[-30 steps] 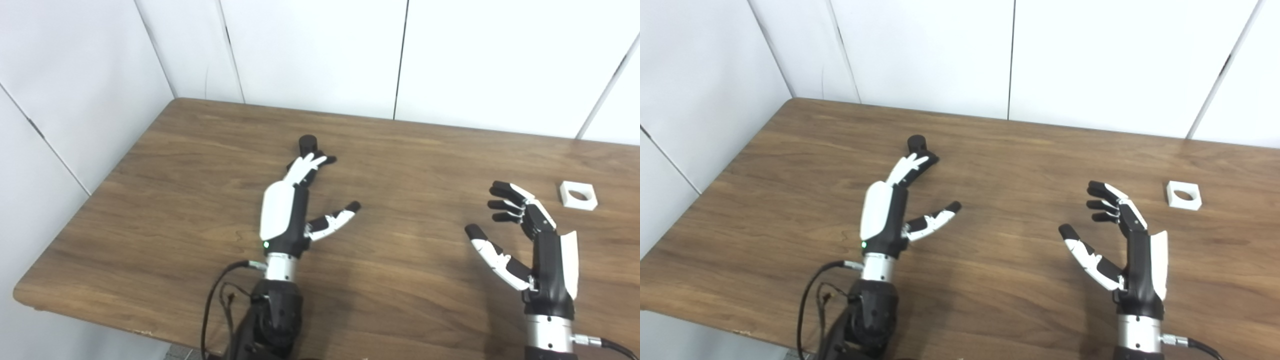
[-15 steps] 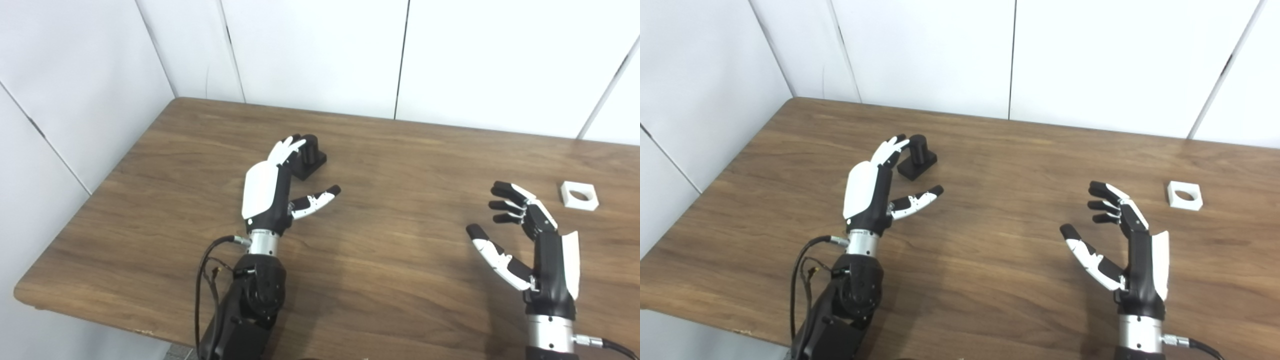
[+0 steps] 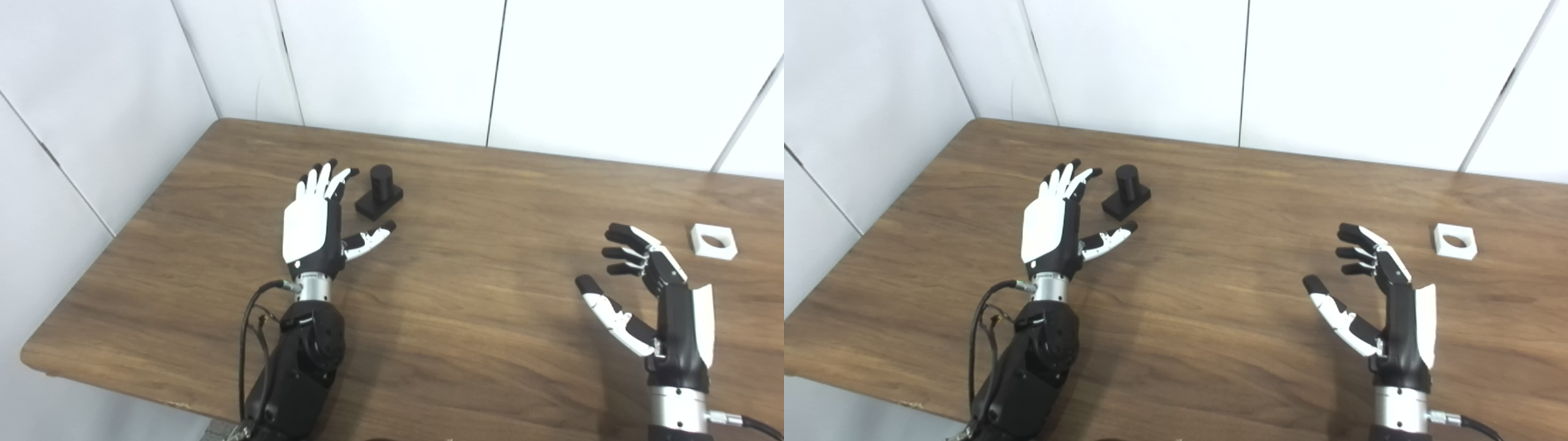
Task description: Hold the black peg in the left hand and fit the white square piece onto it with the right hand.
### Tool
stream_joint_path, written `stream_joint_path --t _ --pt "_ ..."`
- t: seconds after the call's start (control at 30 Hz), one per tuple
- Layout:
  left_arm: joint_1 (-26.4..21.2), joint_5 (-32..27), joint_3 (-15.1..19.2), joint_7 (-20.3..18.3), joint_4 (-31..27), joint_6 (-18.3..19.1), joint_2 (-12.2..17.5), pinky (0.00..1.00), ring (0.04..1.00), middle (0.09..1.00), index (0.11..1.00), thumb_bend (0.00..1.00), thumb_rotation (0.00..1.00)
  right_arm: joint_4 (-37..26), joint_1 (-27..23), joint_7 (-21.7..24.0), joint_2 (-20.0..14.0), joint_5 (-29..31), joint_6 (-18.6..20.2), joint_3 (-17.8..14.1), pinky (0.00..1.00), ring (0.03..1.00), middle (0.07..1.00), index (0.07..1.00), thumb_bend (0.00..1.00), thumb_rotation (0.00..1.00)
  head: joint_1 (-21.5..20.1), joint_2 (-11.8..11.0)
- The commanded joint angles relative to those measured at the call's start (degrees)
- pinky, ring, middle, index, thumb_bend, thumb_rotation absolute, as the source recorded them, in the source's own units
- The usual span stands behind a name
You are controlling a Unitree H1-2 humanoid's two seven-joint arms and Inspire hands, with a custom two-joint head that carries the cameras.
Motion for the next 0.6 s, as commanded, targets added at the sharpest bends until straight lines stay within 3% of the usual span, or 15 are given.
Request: stream_joint_path --t 0.0,0.27,0.57 --pt "-2.82 1.30 0.33 2.29 -0.08 0.87 0.72 1.00 1.000 0.996 0.819 0.73 0.38 1.70 2.49 -0.05 -1.54 -0.69 0.51 -1.26 0.57 0.666 0.736 0.746 0.63 0.37 0.00 0.07" --pt "-4.14 1.55 -0.18 1.24 0.78 4.66 2.07 1.00 1.000 1.000 0.835 0.74 0.41 1.33 2.93 0.25 -1.81 -0.44 0.76 -1.56 0.57 0.677 0.742 0.748 0.63 0.35 -0.17 0.54" --pt "-4.56 -0.94 -0.41 0.01 2.24 5.51 2.37 1.00 1.000 1.000 0.768 0.77 0.41 1.02 3.16 0.23 -1.54 -0.15 1.03 -1.58 0.56 0.658 0.738 0.750 0.64 0.35 -0.54 0.97"
